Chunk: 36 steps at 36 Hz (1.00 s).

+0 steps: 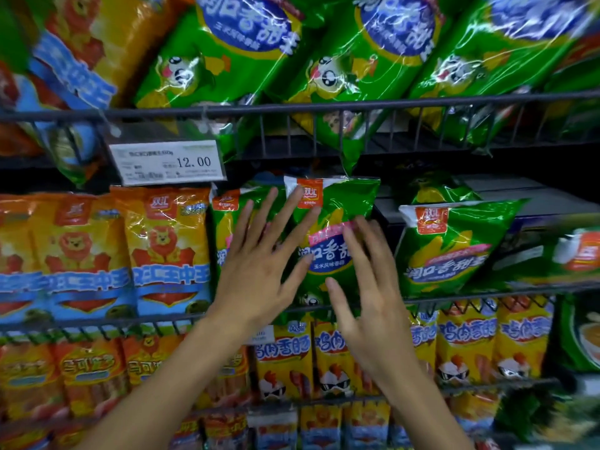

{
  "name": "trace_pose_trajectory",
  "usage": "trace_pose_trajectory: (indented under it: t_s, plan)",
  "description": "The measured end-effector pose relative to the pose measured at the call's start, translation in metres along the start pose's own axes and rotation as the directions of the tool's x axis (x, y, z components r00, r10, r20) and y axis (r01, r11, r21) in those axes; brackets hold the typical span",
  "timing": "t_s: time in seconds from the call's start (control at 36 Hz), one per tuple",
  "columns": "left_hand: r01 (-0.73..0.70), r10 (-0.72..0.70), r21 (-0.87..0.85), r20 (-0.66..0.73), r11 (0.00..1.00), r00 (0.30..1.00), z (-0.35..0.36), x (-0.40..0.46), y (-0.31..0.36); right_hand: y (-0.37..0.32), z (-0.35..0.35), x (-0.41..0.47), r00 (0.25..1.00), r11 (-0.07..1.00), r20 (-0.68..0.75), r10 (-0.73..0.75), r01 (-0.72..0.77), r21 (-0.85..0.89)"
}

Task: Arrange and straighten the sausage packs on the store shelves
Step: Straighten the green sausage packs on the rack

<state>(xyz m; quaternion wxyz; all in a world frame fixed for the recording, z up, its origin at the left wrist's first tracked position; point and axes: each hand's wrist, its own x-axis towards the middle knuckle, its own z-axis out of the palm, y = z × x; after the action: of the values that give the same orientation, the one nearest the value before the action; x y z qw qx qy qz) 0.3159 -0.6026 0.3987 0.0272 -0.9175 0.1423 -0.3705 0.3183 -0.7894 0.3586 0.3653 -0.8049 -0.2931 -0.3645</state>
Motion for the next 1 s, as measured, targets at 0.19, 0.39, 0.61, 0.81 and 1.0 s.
trace_pose_trajectory:
  t_s: [0.19, 0.39, 0.61, 0.81, 1.0]
  plan:
    - [0.054, -0.053, 0.02, -0.038, 0.998, 0.998, 0.006, -0.005, -0.009, 0.008, 0.021, 0.012, 0.993, 0.994, 0.116, -0.034, 0.045, -0.095]
    - [0.087, -0.086, 0.035, -0.04, 0.996, 0.996, 0.009, -0.006, -0.004, 0.001, 0.027, 0.01, 0.996, 0.987, 0.09, 0.024, -0.01, -0.158]
    - [-0.029, 0.029, -0.017, 0.021, 0.999, 0.999, 0.017, -0.045, -0.004, 0.004, 0.033, -0.022, 0.996, 0.996, -0.042, 0.076, -0.078, -0.047]
    - [-0.038, 0.036, 0.013, 0.099, 0.999, 0.994, 0.018, -0.048, -0.002, -0.005, 0.043, -0.037, 0.99, 0.985, -0.053, 0.129, -0.134, -0.111]
    - [-0.04, 0.046, -0.061, 0.102, 0.997, 0.994, 0.015, -0.049, -0.002, -0.009, 0.04, -0.043, 0.985, 0.981, -0.021, 0.17, -0.171, -0.095]
